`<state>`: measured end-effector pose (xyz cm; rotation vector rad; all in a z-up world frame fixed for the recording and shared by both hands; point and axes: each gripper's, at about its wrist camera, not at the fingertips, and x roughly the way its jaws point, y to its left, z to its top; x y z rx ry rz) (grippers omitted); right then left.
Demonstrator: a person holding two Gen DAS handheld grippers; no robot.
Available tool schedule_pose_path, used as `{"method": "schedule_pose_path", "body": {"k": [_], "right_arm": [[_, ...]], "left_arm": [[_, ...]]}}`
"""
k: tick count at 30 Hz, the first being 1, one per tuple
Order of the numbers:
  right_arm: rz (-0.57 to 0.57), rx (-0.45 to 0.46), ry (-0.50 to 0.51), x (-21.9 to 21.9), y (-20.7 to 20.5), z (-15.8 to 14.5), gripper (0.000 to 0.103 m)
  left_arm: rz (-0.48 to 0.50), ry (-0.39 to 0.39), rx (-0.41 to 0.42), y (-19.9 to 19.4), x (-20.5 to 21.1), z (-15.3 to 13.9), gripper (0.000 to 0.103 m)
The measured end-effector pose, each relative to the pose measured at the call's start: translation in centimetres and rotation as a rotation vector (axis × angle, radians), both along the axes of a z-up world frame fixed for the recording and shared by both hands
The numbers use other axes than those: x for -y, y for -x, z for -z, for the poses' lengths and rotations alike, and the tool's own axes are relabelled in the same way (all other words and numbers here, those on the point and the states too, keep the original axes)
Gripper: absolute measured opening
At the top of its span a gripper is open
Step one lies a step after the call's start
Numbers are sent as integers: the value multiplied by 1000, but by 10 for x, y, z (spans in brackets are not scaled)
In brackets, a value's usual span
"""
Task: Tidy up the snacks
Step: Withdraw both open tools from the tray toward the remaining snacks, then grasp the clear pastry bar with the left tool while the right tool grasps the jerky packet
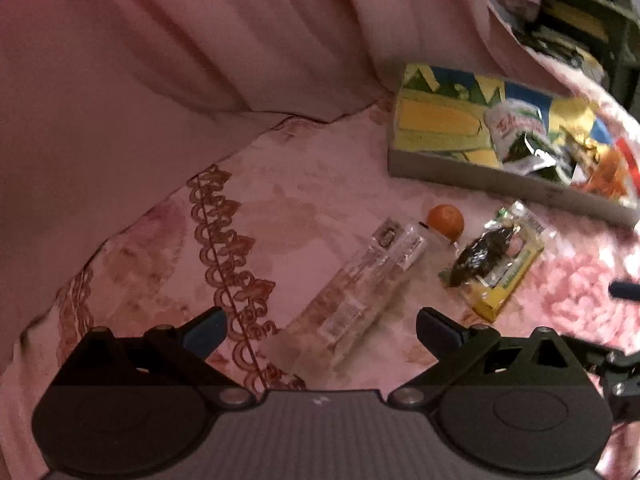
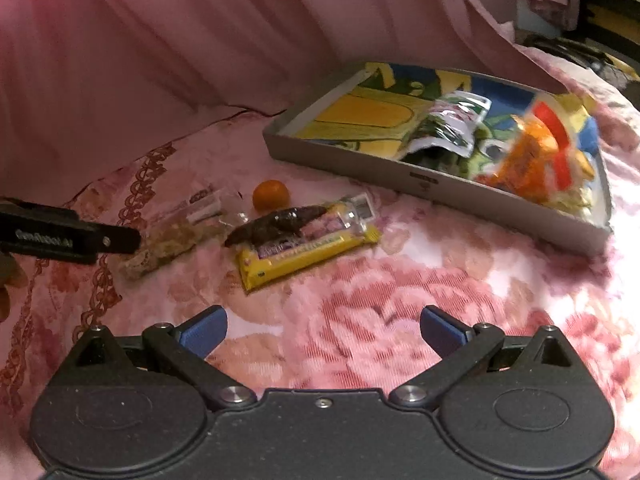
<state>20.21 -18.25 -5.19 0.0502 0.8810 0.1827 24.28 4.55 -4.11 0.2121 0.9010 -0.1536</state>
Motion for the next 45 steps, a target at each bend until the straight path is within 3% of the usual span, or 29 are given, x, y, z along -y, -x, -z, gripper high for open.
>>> {"method": "schedule_pose_path", "body": {"k": [6, 13, 19, 21, 23, 25, 35, 40, 45], "right_arm": [[-270, 89, 141, -18, -28, -2, 102], [-508, 127, 129, -23, -62, 7, 102], [-653, 105, 118, -29, -84, 16, 102], [-666, 86, 107, -28, -90, 20, 102], [-648, 63, 82, -24, -95, 21, 93], [-632, 54, 72, -21, -94, 21, 91], [-647, 39, 201, -29, -54, 21, 77], [-663, -40, 194, -38, -29, 21, 73], [-610, 3, 251, -44, -14, 18, 73]], "left_arm": [[88, -149, 4, -8, 10, 19, 103], [71, -67, -49, -22, 1, 25, 103], [58, -46, -74, -32, -3, 34, 103], [62, -35, -88, -34, -3, 37, 102], [67, -29, -95, -34, -2, 39, 100], [71, -20, -104, -34, -2, 40, 96], [63, 64, -149, -31, -9, 35, 63], [20, 144, -209, -26, -13, 33, 52], [-14, 241, -258, -24, -17, 33, 49]]}}
